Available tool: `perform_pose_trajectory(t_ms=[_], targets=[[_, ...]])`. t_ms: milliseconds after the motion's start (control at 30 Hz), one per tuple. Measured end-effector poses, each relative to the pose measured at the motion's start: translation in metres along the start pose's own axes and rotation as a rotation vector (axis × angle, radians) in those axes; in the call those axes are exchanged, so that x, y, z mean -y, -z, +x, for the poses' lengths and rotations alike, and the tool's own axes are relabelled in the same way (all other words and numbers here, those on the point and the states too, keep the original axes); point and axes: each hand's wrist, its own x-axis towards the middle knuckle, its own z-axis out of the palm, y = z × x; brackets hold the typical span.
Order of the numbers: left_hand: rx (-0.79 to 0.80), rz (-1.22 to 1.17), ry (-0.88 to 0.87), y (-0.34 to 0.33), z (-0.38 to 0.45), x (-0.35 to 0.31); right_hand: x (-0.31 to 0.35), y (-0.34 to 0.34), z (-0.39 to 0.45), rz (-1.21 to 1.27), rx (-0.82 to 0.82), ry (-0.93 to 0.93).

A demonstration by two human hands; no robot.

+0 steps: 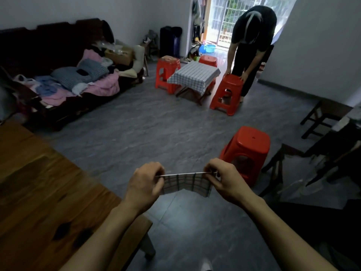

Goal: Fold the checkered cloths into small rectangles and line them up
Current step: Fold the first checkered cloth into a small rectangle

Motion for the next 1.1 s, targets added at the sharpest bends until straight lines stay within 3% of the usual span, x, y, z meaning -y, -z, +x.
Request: perform_pose_trajectory(t_ms=[567, 833, 1100], targets=[[-0.258, 0.12, 0.32, -0.003, 0.164, 0.054, -0.106, -0.022, 0.268, 0.155, 0.237, 0.286], [-0.46, 0.096, 0.508, 0.035, 0.17, 0.103, -0.064, -0.078, 0.378, 0.198, 0.409, 0.484], [-0.696, -0.007, 0.672, 0.096, 0.178, 0.206, 0.012, -0.154, 0.475, 0.232, 0.505, 0.581]])
